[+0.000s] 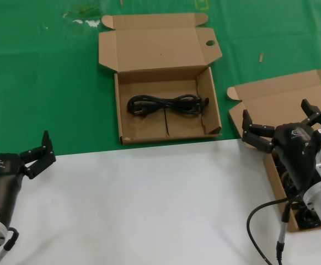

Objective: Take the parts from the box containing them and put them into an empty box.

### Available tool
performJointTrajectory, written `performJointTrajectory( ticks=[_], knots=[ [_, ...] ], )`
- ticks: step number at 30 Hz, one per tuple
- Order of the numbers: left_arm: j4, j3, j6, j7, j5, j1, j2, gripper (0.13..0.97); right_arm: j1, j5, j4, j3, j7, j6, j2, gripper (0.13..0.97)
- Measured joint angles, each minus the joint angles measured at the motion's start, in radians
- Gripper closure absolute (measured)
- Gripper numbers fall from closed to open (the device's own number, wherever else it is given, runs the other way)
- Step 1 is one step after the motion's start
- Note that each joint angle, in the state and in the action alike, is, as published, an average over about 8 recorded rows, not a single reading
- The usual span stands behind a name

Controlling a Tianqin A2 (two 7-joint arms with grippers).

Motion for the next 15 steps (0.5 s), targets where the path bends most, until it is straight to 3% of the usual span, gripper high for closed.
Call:
performJointTrajectory(
  ticks=[15],
  knots=[
    [0.000,0.000,0.000,0.000,0.000,0.000,0.000,0.132,0.000,0.000,0.000,0.000,0.000,0.000,0.000,0.129]
  ],
)
